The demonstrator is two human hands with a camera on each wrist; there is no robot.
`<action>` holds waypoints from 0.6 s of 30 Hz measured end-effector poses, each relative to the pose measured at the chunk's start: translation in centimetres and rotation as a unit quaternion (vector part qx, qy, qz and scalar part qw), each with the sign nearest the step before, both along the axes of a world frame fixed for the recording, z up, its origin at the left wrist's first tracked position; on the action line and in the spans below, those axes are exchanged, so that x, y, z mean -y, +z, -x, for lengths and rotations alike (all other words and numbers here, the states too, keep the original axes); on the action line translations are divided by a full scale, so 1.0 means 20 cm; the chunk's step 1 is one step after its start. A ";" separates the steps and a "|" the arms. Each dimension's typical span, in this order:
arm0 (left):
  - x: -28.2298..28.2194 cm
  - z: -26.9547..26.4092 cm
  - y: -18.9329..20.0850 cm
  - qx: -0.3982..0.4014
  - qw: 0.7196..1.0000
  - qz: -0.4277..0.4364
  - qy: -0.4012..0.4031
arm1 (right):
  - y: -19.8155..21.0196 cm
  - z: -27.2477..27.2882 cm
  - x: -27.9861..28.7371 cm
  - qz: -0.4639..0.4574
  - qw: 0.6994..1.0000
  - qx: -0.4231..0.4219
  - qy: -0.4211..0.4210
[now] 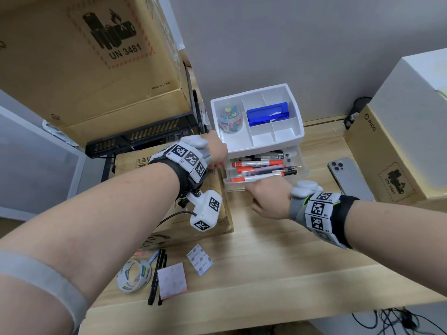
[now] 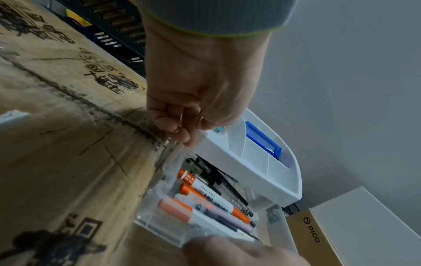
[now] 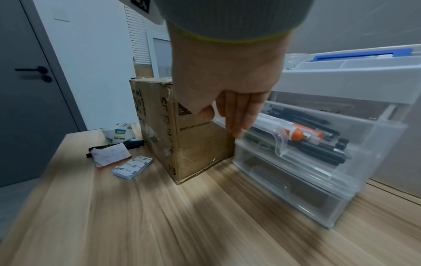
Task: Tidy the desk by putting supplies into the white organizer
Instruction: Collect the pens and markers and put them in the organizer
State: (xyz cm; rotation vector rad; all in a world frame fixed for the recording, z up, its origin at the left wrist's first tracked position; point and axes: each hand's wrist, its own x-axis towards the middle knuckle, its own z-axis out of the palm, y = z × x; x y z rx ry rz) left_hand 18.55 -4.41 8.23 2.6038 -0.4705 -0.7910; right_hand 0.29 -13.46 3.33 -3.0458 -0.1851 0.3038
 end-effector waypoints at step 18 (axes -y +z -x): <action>0.00 0.01 0.02 0.005 1.000 0.005 -0.010 | -0.06 -0.10 0.01 0.007 0.985 -0.147 -0.093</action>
